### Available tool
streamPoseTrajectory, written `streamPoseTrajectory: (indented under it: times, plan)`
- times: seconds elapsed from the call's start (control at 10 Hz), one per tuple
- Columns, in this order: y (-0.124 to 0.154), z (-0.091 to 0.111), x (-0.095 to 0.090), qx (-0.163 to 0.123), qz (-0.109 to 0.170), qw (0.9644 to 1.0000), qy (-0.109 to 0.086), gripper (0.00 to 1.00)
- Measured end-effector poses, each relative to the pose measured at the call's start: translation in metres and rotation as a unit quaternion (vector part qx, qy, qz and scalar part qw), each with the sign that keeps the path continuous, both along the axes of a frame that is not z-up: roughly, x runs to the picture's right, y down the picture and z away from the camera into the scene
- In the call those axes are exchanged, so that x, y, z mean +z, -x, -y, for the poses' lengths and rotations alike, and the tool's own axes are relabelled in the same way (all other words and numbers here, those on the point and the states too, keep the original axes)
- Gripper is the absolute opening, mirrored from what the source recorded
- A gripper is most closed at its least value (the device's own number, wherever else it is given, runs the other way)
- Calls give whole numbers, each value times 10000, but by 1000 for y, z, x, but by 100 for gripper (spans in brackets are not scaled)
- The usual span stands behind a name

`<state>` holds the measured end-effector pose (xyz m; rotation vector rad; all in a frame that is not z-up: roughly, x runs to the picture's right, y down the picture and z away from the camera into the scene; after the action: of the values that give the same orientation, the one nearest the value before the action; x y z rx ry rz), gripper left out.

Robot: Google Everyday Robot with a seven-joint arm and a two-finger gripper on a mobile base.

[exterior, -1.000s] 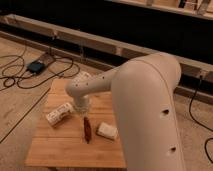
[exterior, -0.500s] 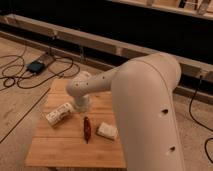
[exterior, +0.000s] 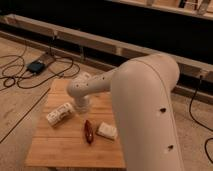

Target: Place the pepper in the ceramic cup

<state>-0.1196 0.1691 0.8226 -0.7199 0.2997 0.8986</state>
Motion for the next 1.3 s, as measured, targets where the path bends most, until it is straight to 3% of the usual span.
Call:
streamPoseTrajectory:
  times: [0.7,1.3]
  plan:
    - [-12,-16,0,-113,-56,9999,97,68]
    - [-29,-29,-11,-63,-173,9996,226,70]
